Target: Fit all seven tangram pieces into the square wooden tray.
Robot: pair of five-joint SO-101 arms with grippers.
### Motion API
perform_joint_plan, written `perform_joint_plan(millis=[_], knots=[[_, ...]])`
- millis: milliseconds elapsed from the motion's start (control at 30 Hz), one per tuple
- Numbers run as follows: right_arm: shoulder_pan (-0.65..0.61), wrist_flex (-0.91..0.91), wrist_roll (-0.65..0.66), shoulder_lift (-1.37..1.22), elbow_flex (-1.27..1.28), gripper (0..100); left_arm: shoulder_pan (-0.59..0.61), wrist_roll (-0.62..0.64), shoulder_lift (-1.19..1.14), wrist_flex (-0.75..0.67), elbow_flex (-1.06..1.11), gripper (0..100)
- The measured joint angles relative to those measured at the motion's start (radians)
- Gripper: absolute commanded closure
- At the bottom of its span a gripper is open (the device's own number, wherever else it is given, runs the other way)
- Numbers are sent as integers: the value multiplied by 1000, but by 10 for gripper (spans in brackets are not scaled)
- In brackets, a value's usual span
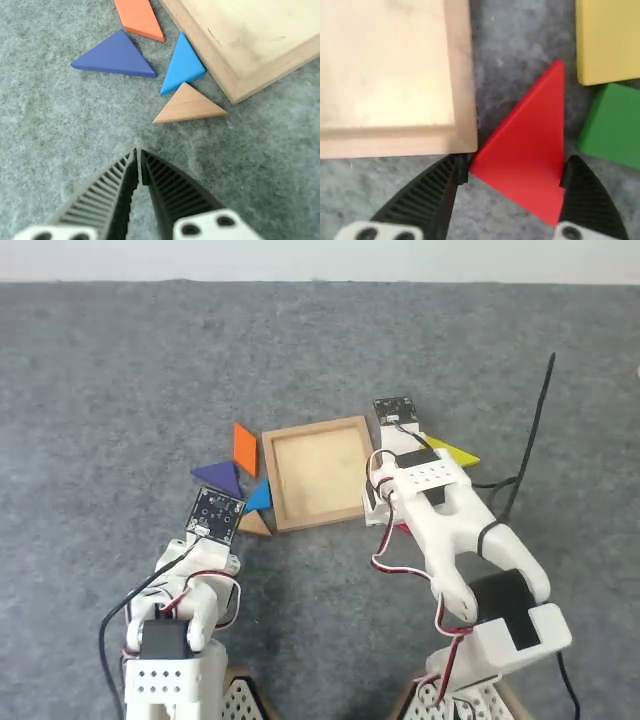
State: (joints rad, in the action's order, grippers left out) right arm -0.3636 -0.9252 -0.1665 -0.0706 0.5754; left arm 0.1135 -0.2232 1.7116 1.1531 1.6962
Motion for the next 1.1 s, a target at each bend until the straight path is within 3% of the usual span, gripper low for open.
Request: perform_joint_plan(millis=[167, 333, 733, 1100], knots=[[0, 0, 0, 0, 0, 708, 0, 0, 0, 0, 0, 987], [43, 0, 32, 0, 5, 818, 0, 0, 0, 0, 0, 987], [80, -64, 109, 8, 3, 812, 0, 0, 0, 0, 0, 987], [80, -204, 146, 193, -83, 812, 0, 0, 0, 0, 0, 987]])
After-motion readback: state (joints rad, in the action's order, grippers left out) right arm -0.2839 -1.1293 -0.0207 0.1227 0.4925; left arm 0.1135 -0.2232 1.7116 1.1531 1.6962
